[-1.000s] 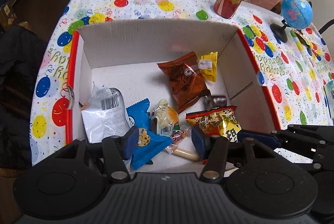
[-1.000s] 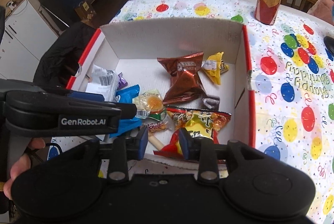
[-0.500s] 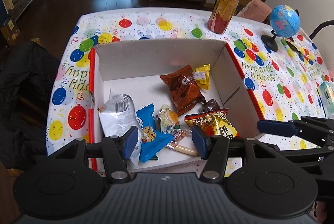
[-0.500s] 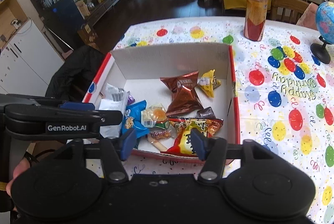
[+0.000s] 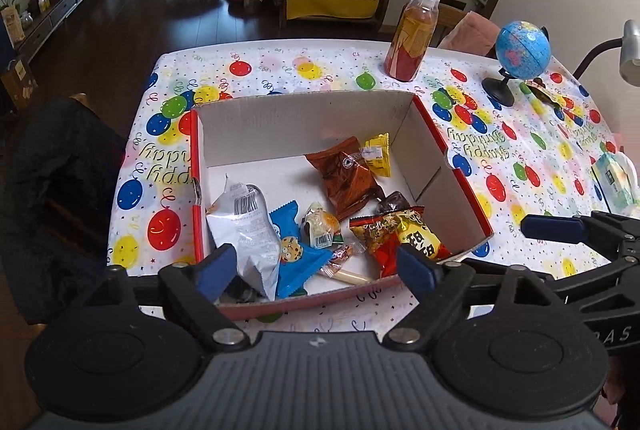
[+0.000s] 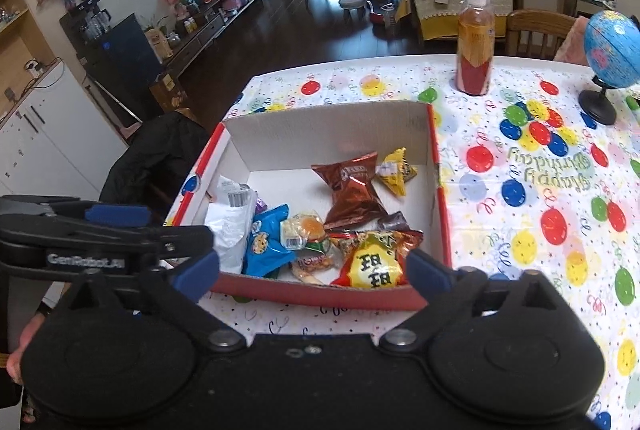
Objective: Organize snacks
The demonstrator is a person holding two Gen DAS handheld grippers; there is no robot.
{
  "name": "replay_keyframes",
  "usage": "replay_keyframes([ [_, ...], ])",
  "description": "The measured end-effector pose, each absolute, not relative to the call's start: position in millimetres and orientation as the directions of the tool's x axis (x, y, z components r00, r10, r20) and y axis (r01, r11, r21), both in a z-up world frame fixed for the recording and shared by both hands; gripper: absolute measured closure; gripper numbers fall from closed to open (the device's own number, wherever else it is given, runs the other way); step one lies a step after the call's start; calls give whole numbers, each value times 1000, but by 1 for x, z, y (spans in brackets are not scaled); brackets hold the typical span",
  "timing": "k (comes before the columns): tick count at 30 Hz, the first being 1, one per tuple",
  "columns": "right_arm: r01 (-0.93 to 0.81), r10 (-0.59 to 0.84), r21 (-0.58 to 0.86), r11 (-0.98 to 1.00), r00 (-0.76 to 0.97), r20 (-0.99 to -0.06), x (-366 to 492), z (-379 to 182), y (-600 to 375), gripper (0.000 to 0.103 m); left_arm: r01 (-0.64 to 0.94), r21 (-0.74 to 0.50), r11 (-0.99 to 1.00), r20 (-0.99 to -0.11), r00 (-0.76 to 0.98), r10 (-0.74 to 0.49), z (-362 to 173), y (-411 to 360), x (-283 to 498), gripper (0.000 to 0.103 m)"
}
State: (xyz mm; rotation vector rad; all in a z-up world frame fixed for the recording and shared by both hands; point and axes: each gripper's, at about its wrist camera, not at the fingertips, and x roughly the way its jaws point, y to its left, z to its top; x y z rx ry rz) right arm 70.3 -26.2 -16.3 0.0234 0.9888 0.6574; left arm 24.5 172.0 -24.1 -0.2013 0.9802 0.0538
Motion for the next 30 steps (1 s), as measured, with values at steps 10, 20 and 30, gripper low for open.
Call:
replay_keyframes([
  [10,-483,533,306,821,454,-714,50,-16,-42,0,-144,-151,978,-814,579,-40,-21,173,2,3],
  [20,-491,560,317,811,497,-663,40,-9,-47,0,-188,-136,973,-785,619,9,-14,167,-17,3],
  [30,-479,529,279,832,537,-657,35,-5,-43,0,-227,-136,964,-758,650,46,-8,166,-23,3],
])
